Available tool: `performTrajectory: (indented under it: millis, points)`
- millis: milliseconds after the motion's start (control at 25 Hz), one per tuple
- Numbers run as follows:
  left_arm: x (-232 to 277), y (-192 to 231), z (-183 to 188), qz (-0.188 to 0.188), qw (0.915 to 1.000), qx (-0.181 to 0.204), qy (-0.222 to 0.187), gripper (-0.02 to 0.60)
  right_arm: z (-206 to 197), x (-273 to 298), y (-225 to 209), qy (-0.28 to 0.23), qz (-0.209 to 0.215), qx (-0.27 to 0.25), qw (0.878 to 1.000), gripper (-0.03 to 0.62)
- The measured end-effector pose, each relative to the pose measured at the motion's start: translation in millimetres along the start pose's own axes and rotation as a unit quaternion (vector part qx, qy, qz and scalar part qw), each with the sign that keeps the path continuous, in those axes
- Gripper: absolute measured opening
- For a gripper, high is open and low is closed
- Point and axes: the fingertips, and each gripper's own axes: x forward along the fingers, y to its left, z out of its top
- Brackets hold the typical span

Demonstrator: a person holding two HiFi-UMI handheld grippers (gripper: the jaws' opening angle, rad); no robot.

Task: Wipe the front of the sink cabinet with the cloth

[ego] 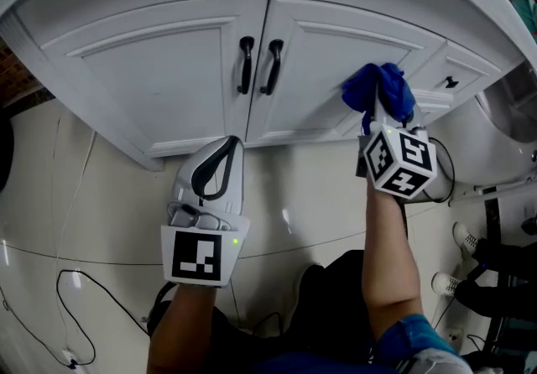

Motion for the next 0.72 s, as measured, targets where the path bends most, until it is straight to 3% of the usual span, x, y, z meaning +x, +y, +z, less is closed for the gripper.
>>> performTrajectory:
  millis: [120,320,600,720]
  points:
    - [4.1,1.0,-10.5,-0.001,0.9999,0.003,0.013,0.002,-27.6,3.1,2.8,0.035,0.006,0.011,0.999,0.061]
    - [19.3,11.9,-52.2,0.007,0.9974,-0.032,0.064,0.002,-76.5,4.8,9.5,0.088,0.014,0.011,0.996,0.063]
    - [33.9,10.3,-69.1,0.012,0.9957,-0.042,0.082,0.002,-155.5,7.5,26.2,0.186,0.060,0.037,0.980,0.063]
    - [36.6,6.9,-78.6,0.009,0.9948,-0.033,0.095,0.002,-192.0,9.1,31.6,0.236,0.070,0.069,0.967,0.063]
